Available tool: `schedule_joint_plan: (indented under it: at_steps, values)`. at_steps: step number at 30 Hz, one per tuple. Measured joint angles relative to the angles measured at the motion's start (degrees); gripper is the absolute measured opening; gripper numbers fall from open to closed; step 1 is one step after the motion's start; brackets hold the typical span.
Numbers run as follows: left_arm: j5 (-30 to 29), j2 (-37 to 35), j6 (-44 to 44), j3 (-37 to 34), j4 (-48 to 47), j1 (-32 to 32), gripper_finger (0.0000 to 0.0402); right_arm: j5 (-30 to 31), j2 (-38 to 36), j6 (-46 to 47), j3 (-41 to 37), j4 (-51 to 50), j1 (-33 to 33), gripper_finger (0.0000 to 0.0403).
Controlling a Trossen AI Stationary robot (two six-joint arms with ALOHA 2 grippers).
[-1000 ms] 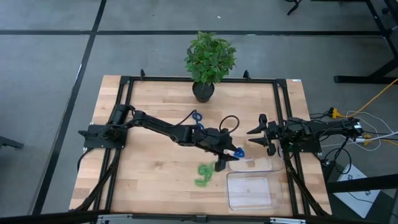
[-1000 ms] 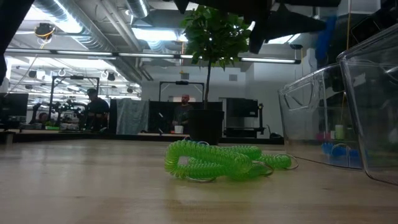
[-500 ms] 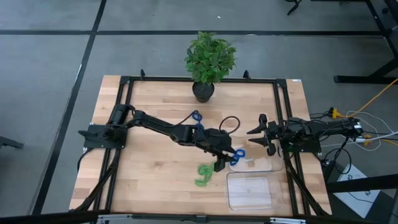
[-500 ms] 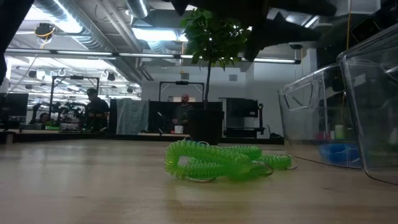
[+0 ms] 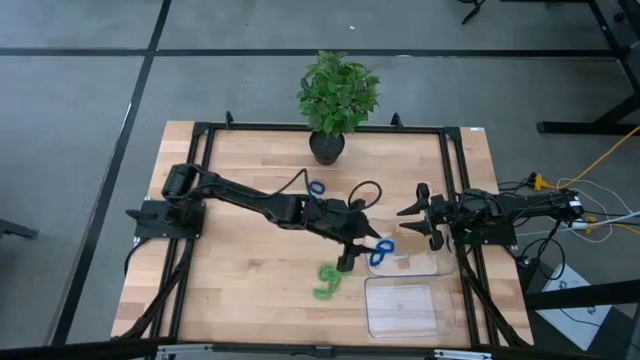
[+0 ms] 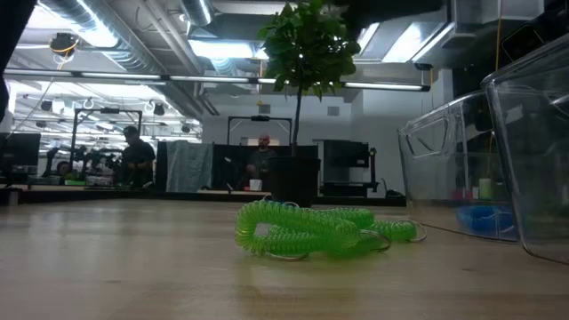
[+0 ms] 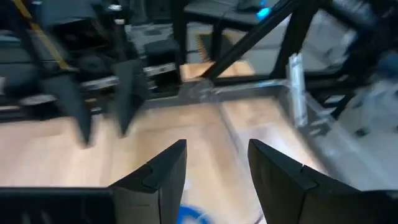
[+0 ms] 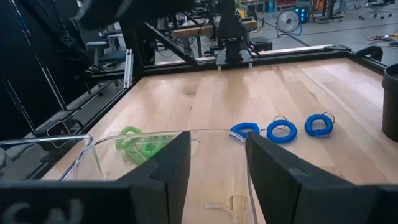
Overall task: Sort spring keychains
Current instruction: Put the blue spring keychain in the top transparent bin
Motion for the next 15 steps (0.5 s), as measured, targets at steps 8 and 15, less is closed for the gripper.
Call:
schedule_joint_plan:
  at_steps: [8,15]
  values:
    - [-7.5,-7.8,7.8,0.0,-13.9,0.7,0.0159,0.0,0.0,0.0,0.0,0.0,0.0,0.0154]
    - [-11.0,-12.7,8.0,0.0,-26.0,1.4,0.0154,0.0,0.0,0.0,0.0,0.0,0.0,0.0154]
